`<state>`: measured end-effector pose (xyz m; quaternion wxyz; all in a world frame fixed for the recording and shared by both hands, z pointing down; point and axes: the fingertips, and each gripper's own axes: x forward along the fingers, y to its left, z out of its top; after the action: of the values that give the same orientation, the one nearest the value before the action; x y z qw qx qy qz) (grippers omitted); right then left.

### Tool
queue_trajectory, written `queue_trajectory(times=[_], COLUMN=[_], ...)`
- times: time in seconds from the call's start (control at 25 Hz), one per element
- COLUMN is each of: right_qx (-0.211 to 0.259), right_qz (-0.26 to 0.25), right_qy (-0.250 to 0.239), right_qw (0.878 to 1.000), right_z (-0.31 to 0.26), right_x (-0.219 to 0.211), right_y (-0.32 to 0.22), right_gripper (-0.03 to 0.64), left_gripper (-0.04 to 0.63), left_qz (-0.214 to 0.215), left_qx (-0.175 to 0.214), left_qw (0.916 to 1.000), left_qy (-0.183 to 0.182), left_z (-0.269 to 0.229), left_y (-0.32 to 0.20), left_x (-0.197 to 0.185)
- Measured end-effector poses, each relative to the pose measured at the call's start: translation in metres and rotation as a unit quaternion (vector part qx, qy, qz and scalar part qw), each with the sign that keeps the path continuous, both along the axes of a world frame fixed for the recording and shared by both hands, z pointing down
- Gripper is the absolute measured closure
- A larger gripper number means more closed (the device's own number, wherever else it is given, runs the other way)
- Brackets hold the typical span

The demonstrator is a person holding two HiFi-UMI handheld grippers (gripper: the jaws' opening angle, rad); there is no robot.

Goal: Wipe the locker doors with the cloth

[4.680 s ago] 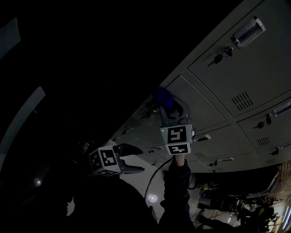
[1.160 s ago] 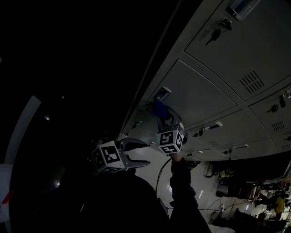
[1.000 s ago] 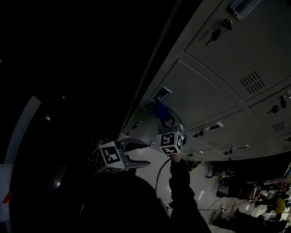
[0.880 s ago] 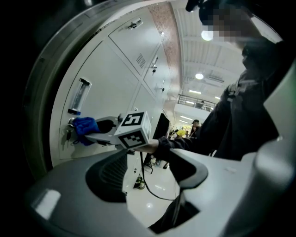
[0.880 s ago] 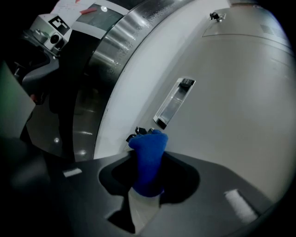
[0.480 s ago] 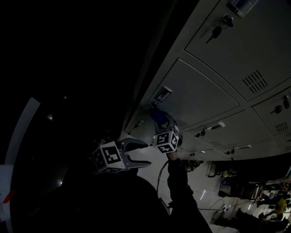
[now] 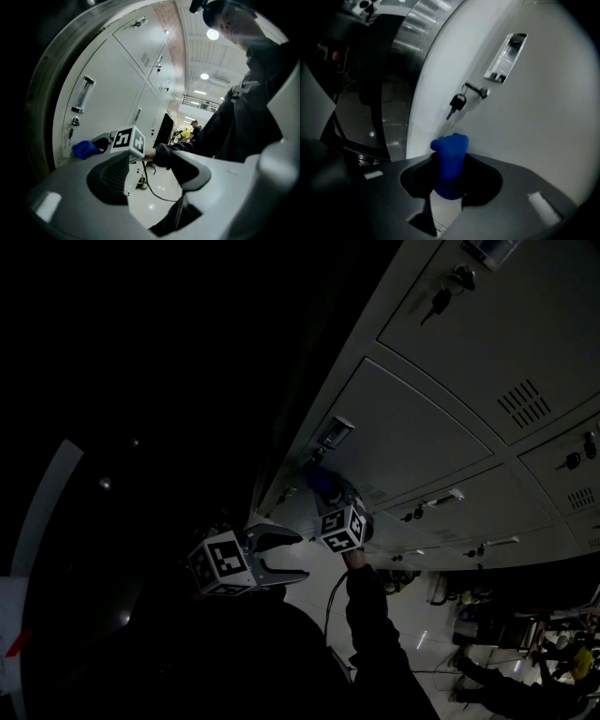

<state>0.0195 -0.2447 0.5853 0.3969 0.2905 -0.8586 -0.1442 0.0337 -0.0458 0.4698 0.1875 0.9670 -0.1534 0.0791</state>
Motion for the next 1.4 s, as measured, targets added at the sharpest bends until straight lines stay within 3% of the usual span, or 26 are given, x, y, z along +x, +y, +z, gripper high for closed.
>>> queue_trajectory(times=[0.16,0.32,0.56,0.8,1.04,1.4], right_qx=[0.015,0.071,0.163,0.232,0.26,0.23], right_qz=[-0.021,-0.027,-0.024,-0.01,0.007,0.012], right_qy=[-0.002,-0.017,-0.051,-0.053,-0.043,-0.031], right_qw=[1.0,0.997,0.985,0.971,0.965,0.973], right_z=[-0.052,-0.136,-0.264,-0.344,-0.364,-0.302], right_x=[0.003,0.015,0.029,0.042,0.049,0.052], right_y=[0.022,0.031,0.028,0.019,0.007,0.0], right_gripper=[0.495,0.495,0.495,0.495,0.495,0.494], left_gripper=[0.333,0.333,0.333,0.333,0.333,0.333], left_qz=[0.009,0.019,0.048,0.062,0.056,0.046], left_qx=[0.007,0.02,0.032,0.04,0.041,0.033], left_qw=[0.9999,0.9996,0.9979,0.9966,0.9971,0.9981], left_qy=[0.004,0.012,0.029,0.037,0.033,0.024], left_z=[-0.003,-0.011,-0.019,-0.024,-0.025,-0.02], left_y=[-0.002,-0.008,-0.006,-0.003,-0.003,-0.005], left_x=[0.004,0.008,0.027,0.036,0.031,0.024])
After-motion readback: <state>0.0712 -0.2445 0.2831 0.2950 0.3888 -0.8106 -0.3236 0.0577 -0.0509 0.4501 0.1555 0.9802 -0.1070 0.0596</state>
